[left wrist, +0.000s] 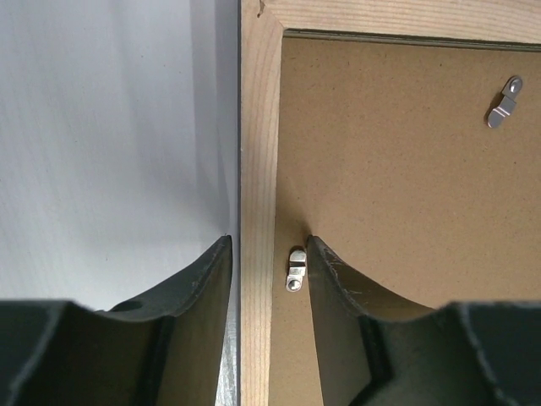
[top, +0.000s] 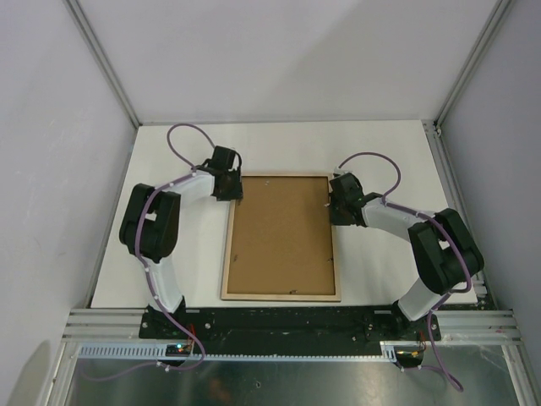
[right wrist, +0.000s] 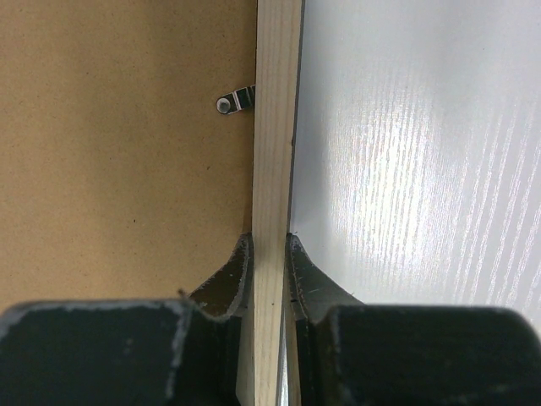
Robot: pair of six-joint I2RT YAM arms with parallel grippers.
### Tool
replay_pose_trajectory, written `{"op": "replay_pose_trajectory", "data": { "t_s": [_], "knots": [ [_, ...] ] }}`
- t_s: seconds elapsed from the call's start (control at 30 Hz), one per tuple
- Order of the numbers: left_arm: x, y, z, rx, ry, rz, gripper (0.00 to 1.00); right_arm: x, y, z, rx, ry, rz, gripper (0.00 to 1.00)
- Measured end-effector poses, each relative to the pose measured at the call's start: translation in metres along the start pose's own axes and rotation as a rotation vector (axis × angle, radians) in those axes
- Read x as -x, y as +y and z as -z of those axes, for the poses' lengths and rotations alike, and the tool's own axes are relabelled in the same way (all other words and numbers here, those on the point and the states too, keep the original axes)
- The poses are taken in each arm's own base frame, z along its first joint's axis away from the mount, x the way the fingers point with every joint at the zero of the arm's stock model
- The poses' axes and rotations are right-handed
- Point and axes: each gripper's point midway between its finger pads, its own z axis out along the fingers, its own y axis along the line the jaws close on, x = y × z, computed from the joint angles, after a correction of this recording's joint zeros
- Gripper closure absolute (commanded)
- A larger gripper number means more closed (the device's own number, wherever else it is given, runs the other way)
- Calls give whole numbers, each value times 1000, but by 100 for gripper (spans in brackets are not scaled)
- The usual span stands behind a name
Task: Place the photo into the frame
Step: Press the fastener onto the backboard.
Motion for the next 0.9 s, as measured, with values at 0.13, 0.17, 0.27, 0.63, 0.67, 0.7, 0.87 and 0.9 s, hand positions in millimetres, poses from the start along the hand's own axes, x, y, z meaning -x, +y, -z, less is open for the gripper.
{"op": "replay_pose_trajectory", "data": {
  "t_s": [0.13,0.17,0.27,0.63,0.67,0.7,0.87,0.9],
  "knots": [
    [0,-1,0,2,-4,-1,61,0,0,0,0,0,-1,100],
    [0,-1,0,3,-9,0,63,0,0,0,0,0,-1,100],
    [0,1,1,17,-24,5,70,0,0,0,0,1,-2,100],
    [-6,8,7,44,-38,20,60,0,-1,0,0,2,-9,100],
    [-6,9,7,44,-35,19,56,0,-1,0,0,3,-9,100],
    [-7,9,8,45,-34,20,53,0,-1,0,0,3,-9,100],
    [-12,8,11,36,-9,18,50,0,-1,0,0,3,-9,100],
    [-13,8,11,34,-7,18,50,0,-1,0,0,3,-10,100]
  ]
}}
